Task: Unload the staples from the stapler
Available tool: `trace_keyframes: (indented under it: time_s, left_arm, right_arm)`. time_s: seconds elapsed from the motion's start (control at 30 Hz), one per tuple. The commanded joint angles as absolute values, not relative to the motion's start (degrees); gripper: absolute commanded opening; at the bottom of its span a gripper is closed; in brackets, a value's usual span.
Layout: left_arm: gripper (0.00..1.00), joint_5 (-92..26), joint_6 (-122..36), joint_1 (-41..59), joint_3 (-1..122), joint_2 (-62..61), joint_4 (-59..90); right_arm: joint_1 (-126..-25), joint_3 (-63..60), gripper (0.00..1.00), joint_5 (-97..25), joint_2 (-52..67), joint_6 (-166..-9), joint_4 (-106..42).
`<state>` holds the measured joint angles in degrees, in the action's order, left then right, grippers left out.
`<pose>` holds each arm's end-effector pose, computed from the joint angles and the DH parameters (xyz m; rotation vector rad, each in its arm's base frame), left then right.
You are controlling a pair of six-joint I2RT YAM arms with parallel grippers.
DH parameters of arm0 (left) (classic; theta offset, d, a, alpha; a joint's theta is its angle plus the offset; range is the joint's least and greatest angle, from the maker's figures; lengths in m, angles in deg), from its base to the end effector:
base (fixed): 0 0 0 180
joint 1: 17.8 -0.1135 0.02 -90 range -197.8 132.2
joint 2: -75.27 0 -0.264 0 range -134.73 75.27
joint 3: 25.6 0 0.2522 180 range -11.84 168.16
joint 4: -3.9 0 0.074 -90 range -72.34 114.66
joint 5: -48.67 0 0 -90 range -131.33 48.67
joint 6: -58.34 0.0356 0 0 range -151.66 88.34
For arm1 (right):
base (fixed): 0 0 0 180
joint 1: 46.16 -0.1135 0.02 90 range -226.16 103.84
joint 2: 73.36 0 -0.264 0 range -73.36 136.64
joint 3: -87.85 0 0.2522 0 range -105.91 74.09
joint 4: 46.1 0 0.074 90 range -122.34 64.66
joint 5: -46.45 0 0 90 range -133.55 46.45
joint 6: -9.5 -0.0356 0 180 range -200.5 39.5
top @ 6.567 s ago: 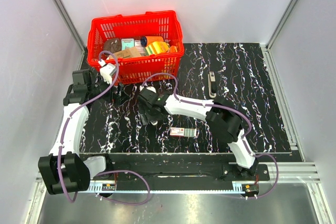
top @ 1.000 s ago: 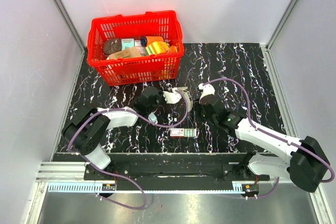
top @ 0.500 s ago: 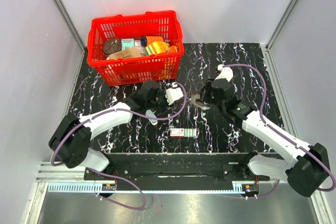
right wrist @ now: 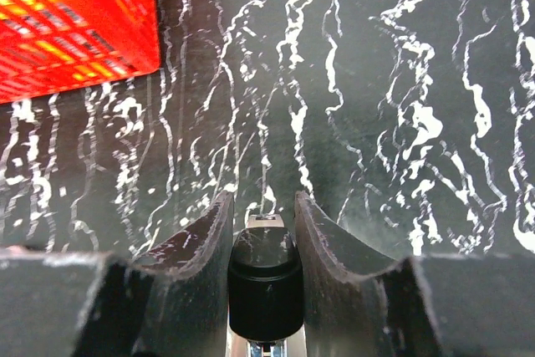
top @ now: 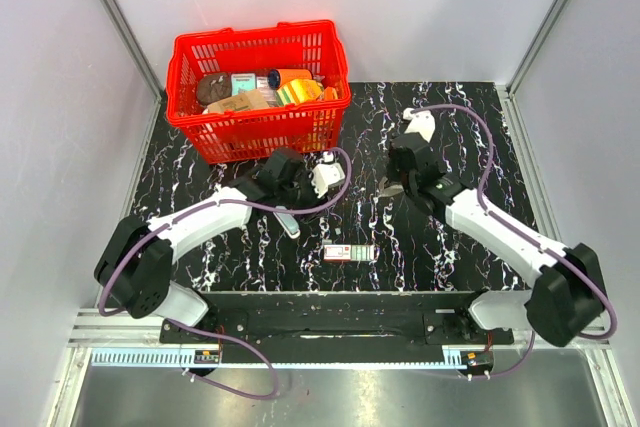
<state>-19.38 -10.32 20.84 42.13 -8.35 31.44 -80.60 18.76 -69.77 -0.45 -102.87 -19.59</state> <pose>0.2346 -0.2046 0.2332 1.3317 1.9188 -0.5969 0.2443 0.1485 0.2955 0.0561 2.0430 0.1377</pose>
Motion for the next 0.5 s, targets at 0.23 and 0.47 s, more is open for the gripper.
trace_keyframes:
  time_s: [0.23, 0.47]
  left_arm:
    - [0.47, -25.4, -9.1, 20.9, 38.3, -2.6, 32.4]
    - [0.47, -26.7, -9.6, 19.4, 34.5, 2.0, 33.0]
  right_arm:
    - [-78.0, 11.4, 0.0, -84.3, 18.3, -78.5, -57.3]
    - [-77.8, 8.9, 0.0, -92.2, 33.0, -67.7, -81.3]
